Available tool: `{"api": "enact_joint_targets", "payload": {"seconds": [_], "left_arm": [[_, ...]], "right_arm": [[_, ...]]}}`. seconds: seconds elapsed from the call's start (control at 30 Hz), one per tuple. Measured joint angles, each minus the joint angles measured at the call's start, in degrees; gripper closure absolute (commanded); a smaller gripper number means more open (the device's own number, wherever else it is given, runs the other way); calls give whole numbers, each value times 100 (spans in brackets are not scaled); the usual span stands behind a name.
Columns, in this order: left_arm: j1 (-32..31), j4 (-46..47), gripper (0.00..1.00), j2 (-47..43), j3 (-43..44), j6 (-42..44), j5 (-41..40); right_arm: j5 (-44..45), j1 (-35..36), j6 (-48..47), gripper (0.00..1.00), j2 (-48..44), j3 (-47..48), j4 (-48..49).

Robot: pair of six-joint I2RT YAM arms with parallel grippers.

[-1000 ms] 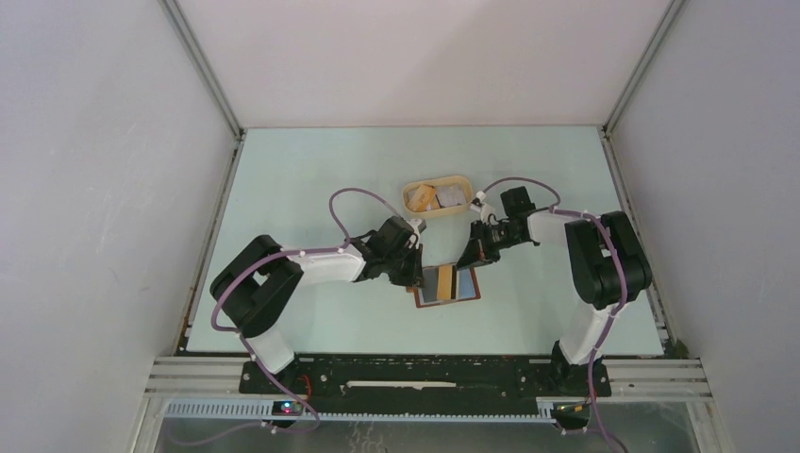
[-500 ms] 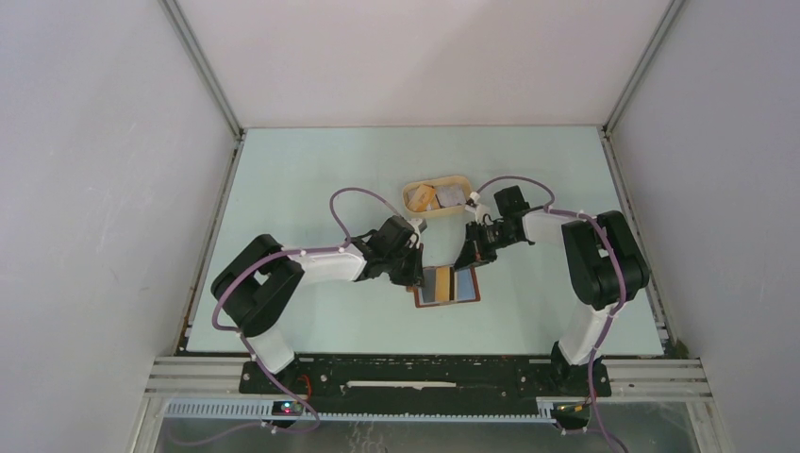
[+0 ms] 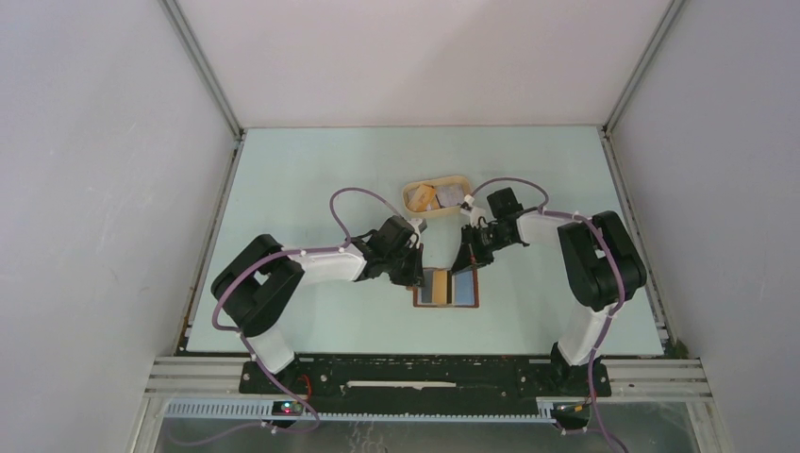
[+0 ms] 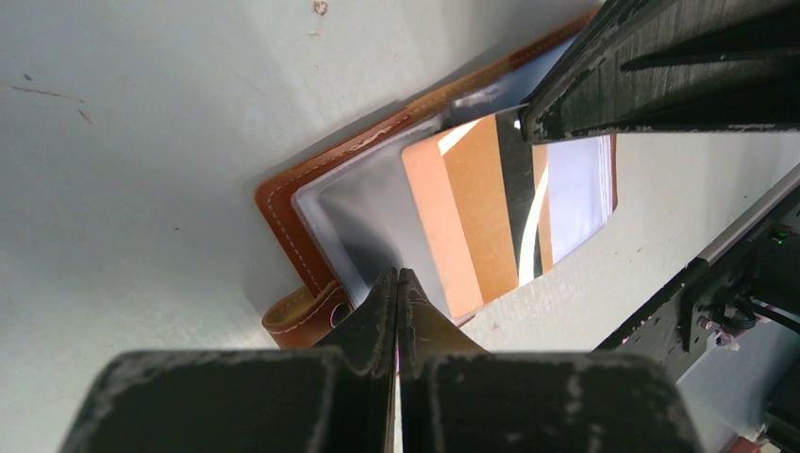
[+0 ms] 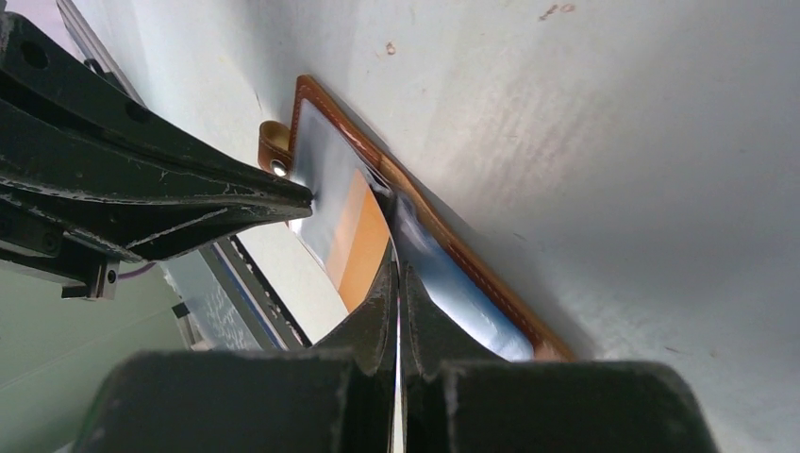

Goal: Put the credit cards into the card holder
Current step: Insert the credit card into the card holder.

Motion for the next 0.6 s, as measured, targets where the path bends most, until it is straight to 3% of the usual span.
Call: {"api": "enact_joint_targets", "payload": {"seconds": [0.37,0.6], "left_arm": [[0,2,98,0,0,-2,7],[0,9,93,-2,0,-13,4]], "right_arm": [[-76,184,48,100,245,223,-17],[-144,179,70,80,308,271,-61]]}}
